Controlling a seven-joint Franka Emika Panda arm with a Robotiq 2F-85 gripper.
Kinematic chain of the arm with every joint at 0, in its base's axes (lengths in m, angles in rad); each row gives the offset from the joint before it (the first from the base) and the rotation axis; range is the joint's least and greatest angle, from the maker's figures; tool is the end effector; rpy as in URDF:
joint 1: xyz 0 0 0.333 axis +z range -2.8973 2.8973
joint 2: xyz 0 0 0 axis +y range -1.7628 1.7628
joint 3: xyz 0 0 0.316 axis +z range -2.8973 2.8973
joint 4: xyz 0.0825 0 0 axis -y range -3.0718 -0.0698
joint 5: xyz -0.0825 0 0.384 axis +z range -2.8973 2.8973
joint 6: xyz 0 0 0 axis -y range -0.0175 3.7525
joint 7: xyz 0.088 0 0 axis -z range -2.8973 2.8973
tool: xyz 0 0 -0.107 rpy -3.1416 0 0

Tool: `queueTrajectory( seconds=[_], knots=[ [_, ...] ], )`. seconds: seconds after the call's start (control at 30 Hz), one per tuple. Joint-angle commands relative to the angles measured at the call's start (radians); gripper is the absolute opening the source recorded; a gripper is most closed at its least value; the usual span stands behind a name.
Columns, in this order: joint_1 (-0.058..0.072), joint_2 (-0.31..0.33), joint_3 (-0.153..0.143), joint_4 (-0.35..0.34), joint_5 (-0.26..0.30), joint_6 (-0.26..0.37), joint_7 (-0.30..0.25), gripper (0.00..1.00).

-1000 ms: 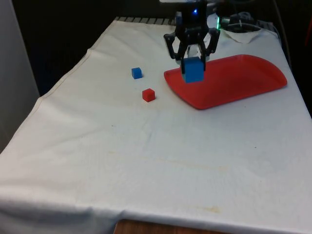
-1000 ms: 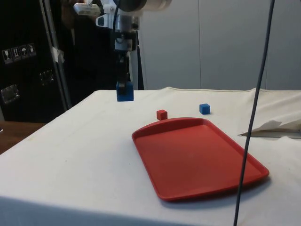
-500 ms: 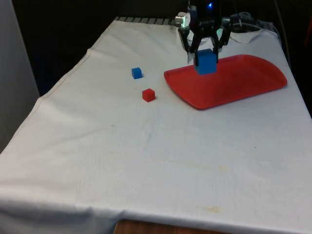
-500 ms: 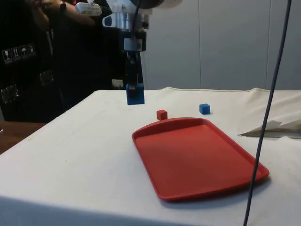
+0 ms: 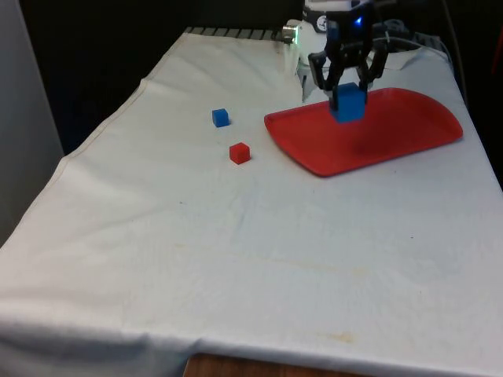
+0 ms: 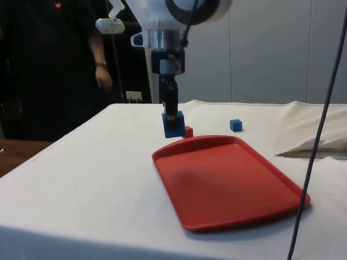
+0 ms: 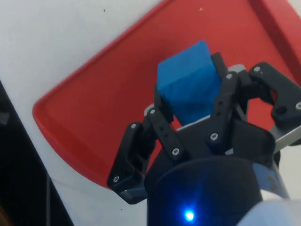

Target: Pick up the largest block and place it onto the tray.

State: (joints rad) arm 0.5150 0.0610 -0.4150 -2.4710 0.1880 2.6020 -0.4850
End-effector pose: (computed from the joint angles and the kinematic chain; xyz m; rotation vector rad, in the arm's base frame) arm 0.4824 0.0435 0.2776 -3.0061 -0.6547 -0.1390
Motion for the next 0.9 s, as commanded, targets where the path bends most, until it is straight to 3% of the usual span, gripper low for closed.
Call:
queueTrajectory(
  seconds=[0.0, 0.07, 0.1, 0.4, 0.43, 0.67, 0.7, 0.73, 0.87],
  knots=[
    [0.003, 0.002, 0.004, -0.024, -0.014, 0.033, 0.014, 0.0],
    [0.003, 0.005, 0.016, -0.055, -0.007, 0.06, 0.008, 0.0],
    [0.0, 0.001, 0.015, -0.045, 0.0, 0.04, 0.0, 0.0],
    [0.001, 0.034, 0.038, -0.125, 0.011, 0.141, -0.024, 0.0],
    [0.0, 0.034, 0.033, -0.117, 0.0, 0.122, -0.016, 0.0],
    [-0.002, 0.075, 0.062, -0.164, 0.022, 0.22, -0.041, 0.0],
    [0.0, 0.083, 0.053, -0.159, 0.001, 0.209, -0.026, 0.0],
    [-0.002, 0.081, 0.066, -0.167, 0.023, 0.23, -0.041, 0.0],
    [-0.006, 0.109, 0.082, -0.179, 0.025, 0.273, -0.041, 0.0]
  ],
)
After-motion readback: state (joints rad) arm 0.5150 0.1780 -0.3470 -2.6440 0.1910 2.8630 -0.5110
